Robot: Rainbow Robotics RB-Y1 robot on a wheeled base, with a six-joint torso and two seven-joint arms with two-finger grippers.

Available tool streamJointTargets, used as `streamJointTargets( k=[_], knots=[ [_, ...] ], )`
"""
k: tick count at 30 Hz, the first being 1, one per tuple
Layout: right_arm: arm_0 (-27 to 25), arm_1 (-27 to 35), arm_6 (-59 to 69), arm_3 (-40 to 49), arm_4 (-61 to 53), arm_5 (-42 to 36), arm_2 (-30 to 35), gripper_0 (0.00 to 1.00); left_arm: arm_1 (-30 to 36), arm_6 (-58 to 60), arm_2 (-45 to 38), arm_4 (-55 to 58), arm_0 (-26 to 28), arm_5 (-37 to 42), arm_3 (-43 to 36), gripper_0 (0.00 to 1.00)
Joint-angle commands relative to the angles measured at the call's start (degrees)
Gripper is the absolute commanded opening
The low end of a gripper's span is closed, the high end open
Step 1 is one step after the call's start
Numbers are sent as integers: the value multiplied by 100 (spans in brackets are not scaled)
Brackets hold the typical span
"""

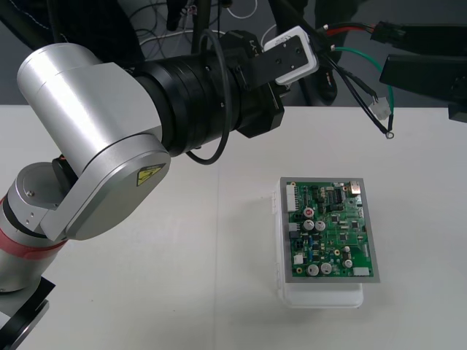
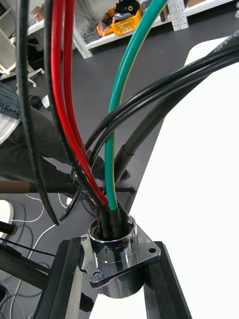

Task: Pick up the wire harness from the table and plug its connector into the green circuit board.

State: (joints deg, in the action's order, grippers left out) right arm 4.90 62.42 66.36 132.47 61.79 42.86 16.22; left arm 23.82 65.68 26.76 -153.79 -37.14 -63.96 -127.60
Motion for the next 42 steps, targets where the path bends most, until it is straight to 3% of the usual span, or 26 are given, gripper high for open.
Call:
streamJointTargets(
  k=[1,3,28,29,31,33,37,42],
  knots=[
    [169,86,70,77,35,-67,-110,48,-159,-354,84,-55,-136,419,-81,0],
    [169,86,61,77,35,-76,-110,1,-159,-354,84,-55,-136,446,-90,0],
    [187,51,0,77,26,-76,-110,0,-167,-433,84,-55,-65,586,-81,0],
    [178,51,-18,77,26,-76,-110,3,-167,-451,84,-55,-65,586,-81,0],
    [187,42,-18,68,26,-76,-110,38,-167,-460,84,-55,-57,586,-90,0],
    [187,51,-9,50,17,-76,-101,54,-167,-468,84,-55,-57,586,-81,0],
    [187,51,-35,33,17,-76,-110,70,-167,-468,84,-55,-57,586,-90,0],
    [187,51,-18,33,-18,-76,-110,72,-167,-495,84,-55,-57,586,-81,0]
  ],
)
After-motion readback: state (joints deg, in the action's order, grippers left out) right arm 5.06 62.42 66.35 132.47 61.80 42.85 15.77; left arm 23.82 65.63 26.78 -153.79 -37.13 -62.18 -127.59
